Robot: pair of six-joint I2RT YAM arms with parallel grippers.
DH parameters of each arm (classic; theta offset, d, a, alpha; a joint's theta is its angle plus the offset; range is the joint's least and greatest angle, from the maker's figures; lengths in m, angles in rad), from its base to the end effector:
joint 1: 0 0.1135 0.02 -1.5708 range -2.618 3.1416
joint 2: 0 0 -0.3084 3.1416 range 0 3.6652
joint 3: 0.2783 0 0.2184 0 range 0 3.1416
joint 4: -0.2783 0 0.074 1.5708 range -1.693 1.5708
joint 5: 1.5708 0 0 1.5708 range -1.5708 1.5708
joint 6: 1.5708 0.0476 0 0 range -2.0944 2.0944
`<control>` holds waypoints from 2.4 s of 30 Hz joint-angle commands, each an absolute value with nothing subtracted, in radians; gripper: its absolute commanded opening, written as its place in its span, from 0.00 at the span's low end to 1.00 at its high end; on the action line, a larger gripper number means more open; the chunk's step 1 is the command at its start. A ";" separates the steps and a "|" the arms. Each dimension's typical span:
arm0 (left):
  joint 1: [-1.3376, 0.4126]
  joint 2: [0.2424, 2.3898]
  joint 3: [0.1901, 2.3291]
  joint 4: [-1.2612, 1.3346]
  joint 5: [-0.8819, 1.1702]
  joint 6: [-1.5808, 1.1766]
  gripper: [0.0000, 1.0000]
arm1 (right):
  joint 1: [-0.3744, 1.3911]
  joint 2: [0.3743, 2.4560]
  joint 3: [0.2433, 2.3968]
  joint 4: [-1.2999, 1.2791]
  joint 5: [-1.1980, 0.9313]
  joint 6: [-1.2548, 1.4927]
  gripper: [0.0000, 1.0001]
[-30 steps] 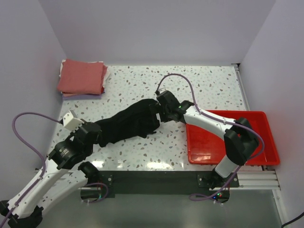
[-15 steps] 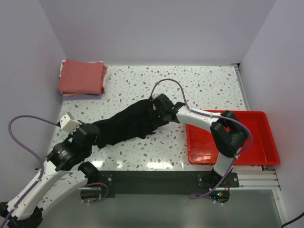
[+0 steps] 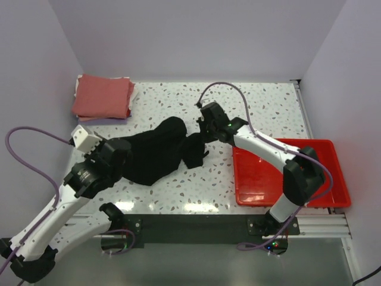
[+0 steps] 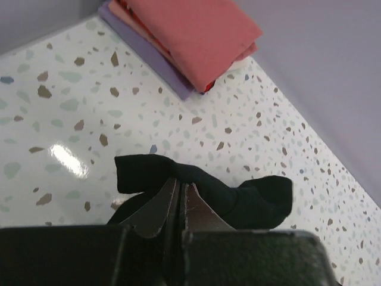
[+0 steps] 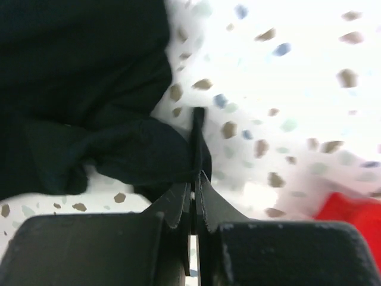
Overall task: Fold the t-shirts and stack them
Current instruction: Flatten the tshirt out
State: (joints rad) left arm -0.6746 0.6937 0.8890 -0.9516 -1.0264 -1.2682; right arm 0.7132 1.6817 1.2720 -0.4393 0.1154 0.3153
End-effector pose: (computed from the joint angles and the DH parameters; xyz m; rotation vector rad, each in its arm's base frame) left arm 0.0637 0.0012 0.3426 -0.9869 1.6642 -0.0719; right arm 0.2689 0.2254 0.3004 -0.4299 2.4012 0.3301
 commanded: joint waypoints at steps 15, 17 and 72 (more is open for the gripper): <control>-0.638 0.798 1.514 -0.292 -1.201 -0.398 0.00 | 0.578 1.264 1.745 -0.686 0.394 0.048 0.00; -0.640 0.775 1.551 -0.287 -1.166 -0.371 0.00 | 0.578 1.233 1.781 -0.695 0.365 0.032 0.00; -0.069 1.265 1.269 -0.575 -0.572 -0.518 0.00 | 0.619 1.244 1.338 -0.667 -0.218 0.175 0.00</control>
